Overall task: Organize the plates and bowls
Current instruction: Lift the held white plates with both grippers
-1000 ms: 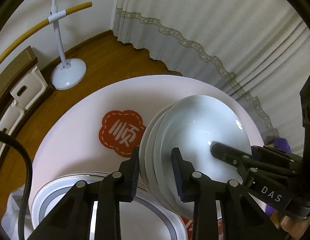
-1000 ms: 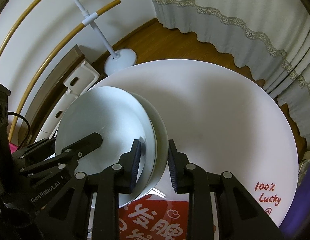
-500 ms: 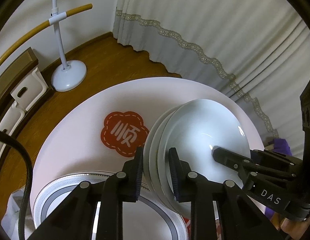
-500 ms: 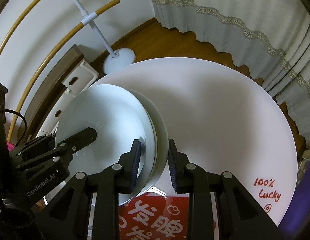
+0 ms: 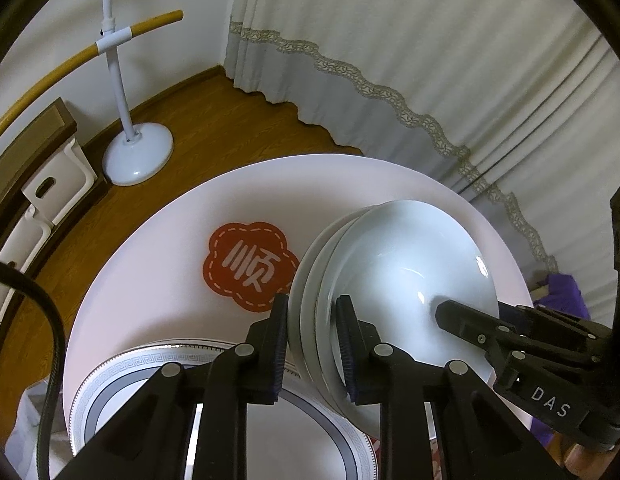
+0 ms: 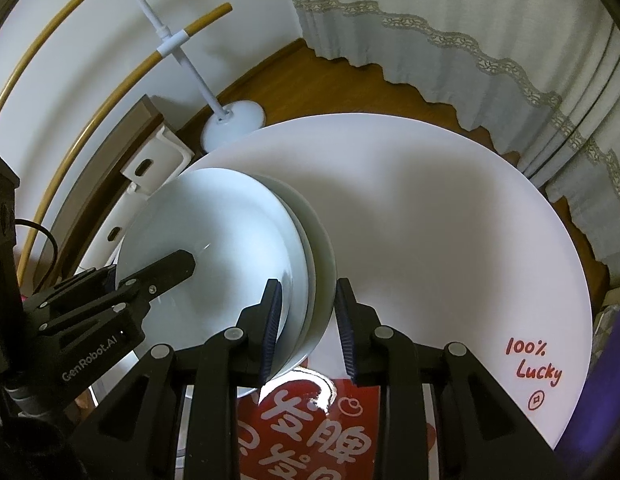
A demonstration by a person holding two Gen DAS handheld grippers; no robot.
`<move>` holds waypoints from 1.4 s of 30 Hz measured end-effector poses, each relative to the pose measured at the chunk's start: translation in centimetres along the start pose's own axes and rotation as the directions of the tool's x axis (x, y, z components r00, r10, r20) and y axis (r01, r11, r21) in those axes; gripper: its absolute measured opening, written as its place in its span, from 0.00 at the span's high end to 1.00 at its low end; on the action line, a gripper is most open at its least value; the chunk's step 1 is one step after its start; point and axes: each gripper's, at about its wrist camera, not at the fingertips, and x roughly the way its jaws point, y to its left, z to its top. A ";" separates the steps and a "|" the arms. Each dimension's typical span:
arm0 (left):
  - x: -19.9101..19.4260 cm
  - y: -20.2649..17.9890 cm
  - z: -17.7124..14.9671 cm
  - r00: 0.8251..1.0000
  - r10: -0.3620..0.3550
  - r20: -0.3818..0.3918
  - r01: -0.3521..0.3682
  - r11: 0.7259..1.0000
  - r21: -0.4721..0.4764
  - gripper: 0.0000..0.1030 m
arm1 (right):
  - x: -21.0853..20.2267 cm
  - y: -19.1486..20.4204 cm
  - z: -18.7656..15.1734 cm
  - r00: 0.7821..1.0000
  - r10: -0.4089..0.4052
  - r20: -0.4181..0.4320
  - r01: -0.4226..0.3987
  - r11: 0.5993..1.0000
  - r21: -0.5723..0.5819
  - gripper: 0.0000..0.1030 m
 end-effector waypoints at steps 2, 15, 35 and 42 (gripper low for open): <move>0.0 0.0 0.0 1.000 -0.001 -0.001 0.001 1.000 -0.001 0.81 | -0.1 0.0 -0.1 1.000 -0.006 0.008 0.006 1.000 -0.001 0.74; -0.4 -0.2 -0.2 1.000 0.003 0.002 -0.003 1.000 0.018 0.81 | -0.3 0.6 -0.9 0.999 -0.035 0.028 0.036 0.999 -0.023 0.76; 0.0 -0.3 0.0 1.000 0.018 -0.007 -0.017 0.998 0.060 0.71 | -0.3 0.1 -0.8 0.998 0.018 0.056 -0.018 1.000 0.003 0.77; 0.0 -0.6 0.1 0.999 0.039 -0.028 -0.037 0.997 0.071 0.63 | -0.3 -0.1 -0.5 0.998 0.013 0.057 -0.014 1.000 0.010 0.79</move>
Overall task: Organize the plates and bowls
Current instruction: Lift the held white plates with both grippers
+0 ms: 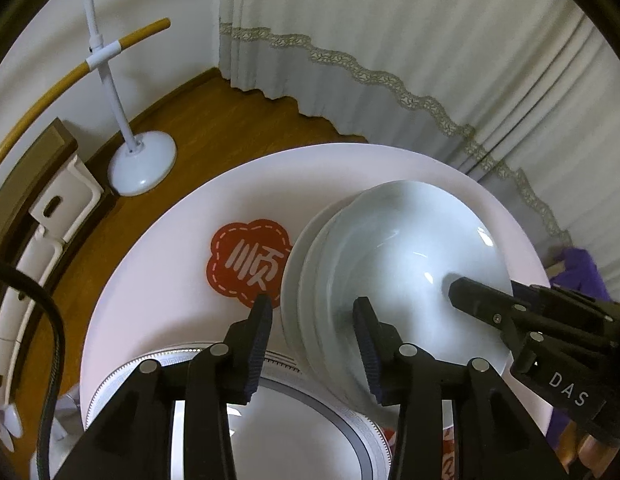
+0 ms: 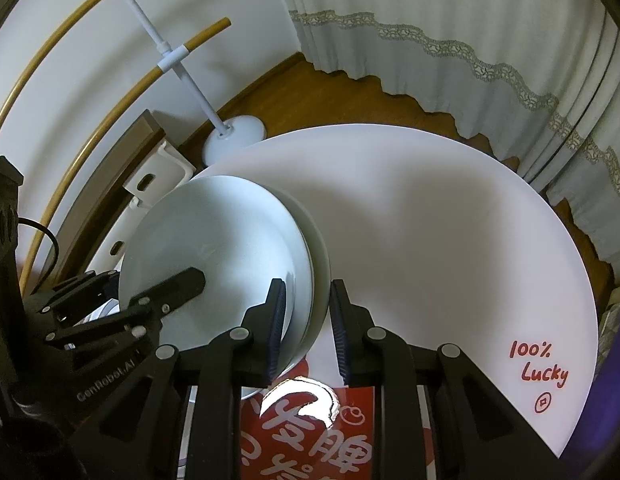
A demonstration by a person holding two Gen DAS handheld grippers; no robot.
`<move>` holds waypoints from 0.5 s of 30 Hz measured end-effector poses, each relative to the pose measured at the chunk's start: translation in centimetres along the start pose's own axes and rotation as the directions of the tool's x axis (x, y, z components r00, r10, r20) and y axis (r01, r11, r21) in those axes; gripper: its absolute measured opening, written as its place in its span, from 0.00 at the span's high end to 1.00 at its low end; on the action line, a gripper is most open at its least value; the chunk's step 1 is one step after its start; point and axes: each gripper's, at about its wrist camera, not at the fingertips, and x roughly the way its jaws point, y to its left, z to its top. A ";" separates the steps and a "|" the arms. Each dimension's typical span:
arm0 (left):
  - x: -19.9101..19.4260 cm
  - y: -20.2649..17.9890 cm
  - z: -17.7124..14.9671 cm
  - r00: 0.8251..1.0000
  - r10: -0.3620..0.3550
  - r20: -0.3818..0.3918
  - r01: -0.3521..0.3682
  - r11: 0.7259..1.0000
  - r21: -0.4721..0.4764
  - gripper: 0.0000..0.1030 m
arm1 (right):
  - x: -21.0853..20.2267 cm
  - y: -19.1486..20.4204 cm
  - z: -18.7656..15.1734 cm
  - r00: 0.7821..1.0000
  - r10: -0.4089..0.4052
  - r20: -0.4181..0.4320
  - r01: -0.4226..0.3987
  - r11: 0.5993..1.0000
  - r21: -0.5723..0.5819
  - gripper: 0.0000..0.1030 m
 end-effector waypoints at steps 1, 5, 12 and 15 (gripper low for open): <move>-0.1 0.4 0.0 1.000 -0.019 -0.002 0.019 1.000 -0.023 0.63 | -0.1 0.0 0.0 1.000 -0.002 0.000 0.002 1.000 0.001 0.79; -0.2 0.8 0.0 1.000 -0.021 0.004 0.021 0.999 -0.030 0.63 | -0.2 -0.1 -0.3 1.000 0.001 0.001 -0.001 1.000 0.009 0.79; -0.5 0.7 -0.5 0.998 -0.047 0.050 0.049 0.999 -0.022 0.64 | -0.3 -0.1 -0.5 1.000 -0.005 0.003 0.005 1.000 0.020 0.79; -0.1 0.9 -0.5 0.999 -0.038 0.035 0.039 0.999 -0.025 0.64 | -0.4 -0.1 -0.6 1.000 -0.005 0.001 0.005 1.000 0.027 0.79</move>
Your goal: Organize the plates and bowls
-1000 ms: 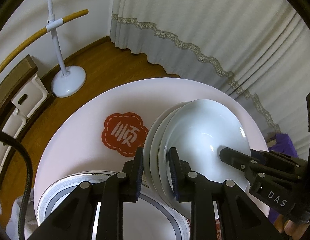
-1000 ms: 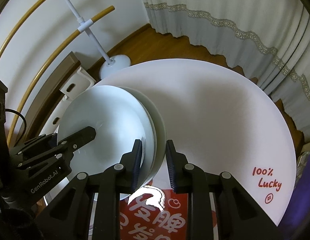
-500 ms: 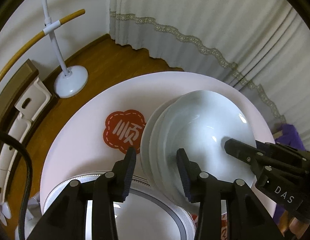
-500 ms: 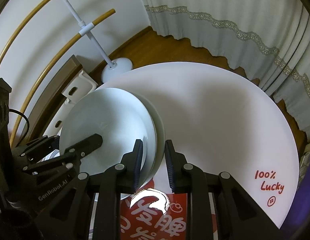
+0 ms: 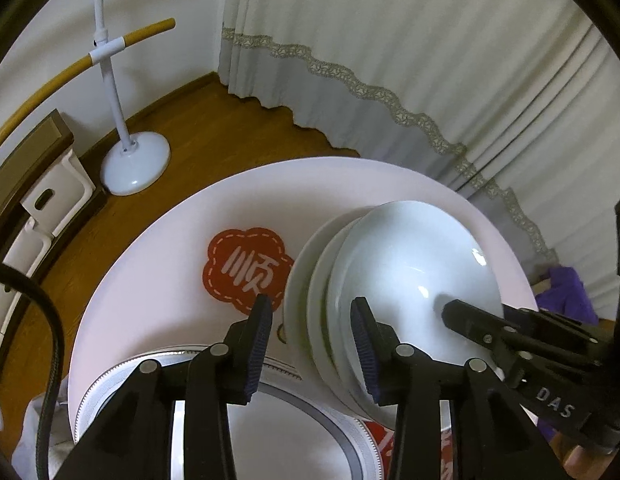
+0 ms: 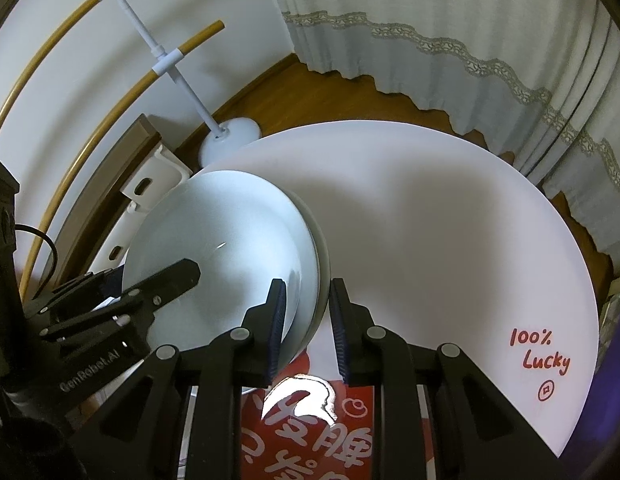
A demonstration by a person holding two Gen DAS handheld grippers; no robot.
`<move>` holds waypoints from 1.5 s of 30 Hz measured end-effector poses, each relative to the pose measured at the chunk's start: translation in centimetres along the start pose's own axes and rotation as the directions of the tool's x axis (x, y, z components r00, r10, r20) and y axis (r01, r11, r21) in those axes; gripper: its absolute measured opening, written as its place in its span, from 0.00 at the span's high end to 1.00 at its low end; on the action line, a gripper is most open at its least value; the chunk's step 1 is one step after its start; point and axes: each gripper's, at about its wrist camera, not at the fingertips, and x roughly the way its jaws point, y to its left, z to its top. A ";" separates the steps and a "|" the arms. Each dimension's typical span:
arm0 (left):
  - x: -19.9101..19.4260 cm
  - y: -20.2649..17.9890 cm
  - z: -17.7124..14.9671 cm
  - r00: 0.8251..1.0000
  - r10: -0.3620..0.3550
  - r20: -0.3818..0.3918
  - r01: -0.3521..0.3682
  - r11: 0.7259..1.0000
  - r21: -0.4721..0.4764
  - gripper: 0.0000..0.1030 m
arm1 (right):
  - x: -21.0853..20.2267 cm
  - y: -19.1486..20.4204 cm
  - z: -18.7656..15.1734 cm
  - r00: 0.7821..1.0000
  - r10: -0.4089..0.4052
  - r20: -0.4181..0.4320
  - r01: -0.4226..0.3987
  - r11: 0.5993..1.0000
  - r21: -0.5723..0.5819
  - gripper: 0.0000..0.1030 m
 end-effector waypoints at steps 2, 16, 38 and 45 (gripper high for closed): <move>0.3 0.5 0.0 1.000 -0.017 -0.013 0.016 0.999 -0.028 0.64 | 0.0 0.0 0.0 1.000 0.002 -0.002 -0.002 1.000 0.002 0.78; 0.6 -0.6 0.0 1.000 -0.017 -0.026 0.018 1.000 0.014 0.71 | -0.2 -0.3 -0.3 1.000 0.008 0.000 -0.008 0.999 0.031 0.75; 1.0 -0.6 0.1 1.000 -0.026 -0.010 0.026 1.000 0.006 0.73 | -0.2 0.4 -1.0 1.000 -0.018 -0.008 0.018 0.998 0.055 0.71; 1.1 -0.8 -0.1 1.000 -0.017 0.001 0.017 1.000 0.004 0.74 | -0.2 1.4 -1.2 0.997 -0.071 0.008 0.071 0.997 0.026 0.72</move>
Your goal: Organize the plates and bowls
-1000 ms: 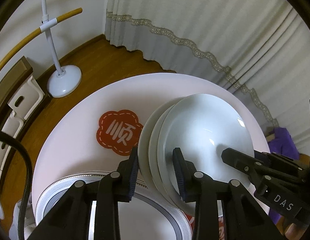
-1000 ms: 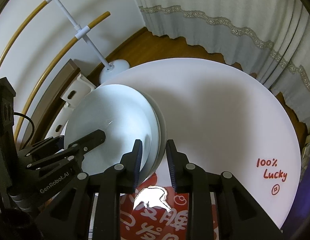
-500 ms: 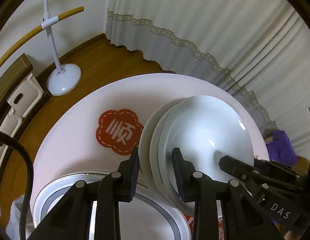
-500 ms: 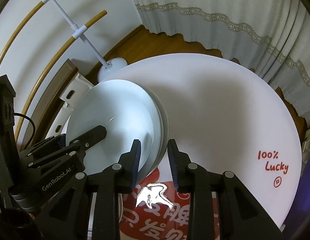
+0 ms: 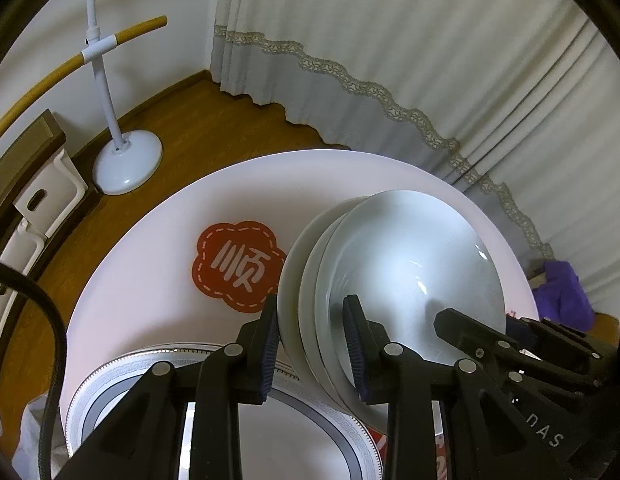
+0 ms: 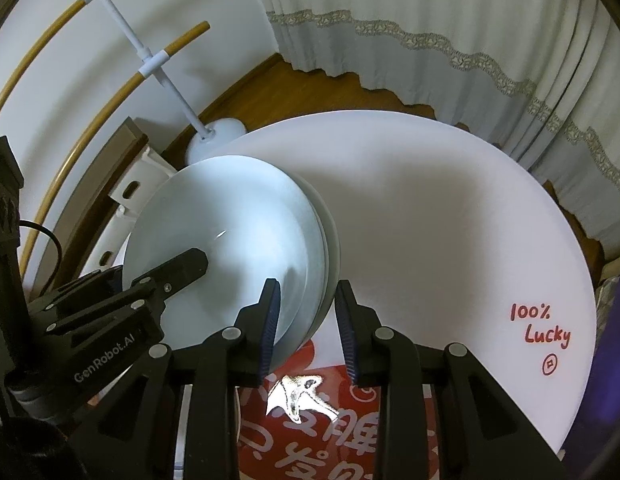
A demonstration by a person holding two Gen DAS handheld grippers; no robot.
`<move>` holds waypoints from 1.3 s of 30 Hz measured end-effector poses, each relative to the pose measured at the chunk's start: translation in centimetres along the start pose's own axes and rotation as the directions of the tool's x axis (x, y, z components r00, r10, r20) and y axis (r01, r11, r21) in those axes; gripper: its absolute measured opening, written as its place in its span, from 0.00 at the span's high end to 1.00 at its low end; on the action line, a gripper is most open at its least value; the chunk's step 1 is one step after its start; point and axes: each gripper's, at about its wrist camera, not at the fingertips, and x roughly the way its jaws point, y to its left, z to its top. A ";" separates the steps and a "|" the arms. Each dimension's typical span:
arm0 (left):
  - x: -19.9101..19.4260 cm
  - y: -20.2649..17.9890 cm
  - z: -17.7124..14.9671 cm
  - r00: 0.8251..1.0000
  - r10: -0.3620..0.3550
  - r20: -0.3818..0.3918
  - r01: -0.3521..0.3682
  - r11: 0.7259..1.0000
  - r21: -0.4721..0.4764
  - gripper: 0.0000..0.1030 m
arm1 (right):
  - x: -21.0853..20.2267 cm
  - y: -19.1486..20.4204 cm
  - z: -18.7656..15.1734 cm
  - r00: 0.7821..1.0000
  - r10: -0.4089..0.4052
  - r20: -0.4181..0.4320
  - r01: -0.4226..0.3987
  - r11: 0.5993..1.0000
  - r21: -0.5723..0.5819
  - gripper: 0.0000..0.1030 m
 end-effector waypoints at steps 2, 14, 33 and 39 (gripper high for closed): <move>0.0 0.0 -0.1 1.000 -0.002 -0.003 0.002 1.000 -0.004 0.74 | 0.0 0.4 -0.2 1.000 -0.022 0.005 0.023 1.000 -0.015 0.72; -0.2 -0.1 -0.1 1.000 0.003 -0.006 -0.003 1.000 0.000 0.75 | 0.1 0.9 -0.4 0.997 -0.071 0.010 0.071 0.995 -0.067 0.73; -1.0 0.4 0.1 1.000 -0.002 0.006 0.002 1.000 0.003 0.76 | -0.3 0.2 0.2 1.000 -0.006 0.002 0.006 1.000 -0.029 0.74; -1.6 0.1 -0.1 1.000 -0.003 0.012 0.003 1.000 0.009 0.76 | -0.8 0.3 0.0 1.000 -0.007 0.006 0.007 1.000 -0.028 0.74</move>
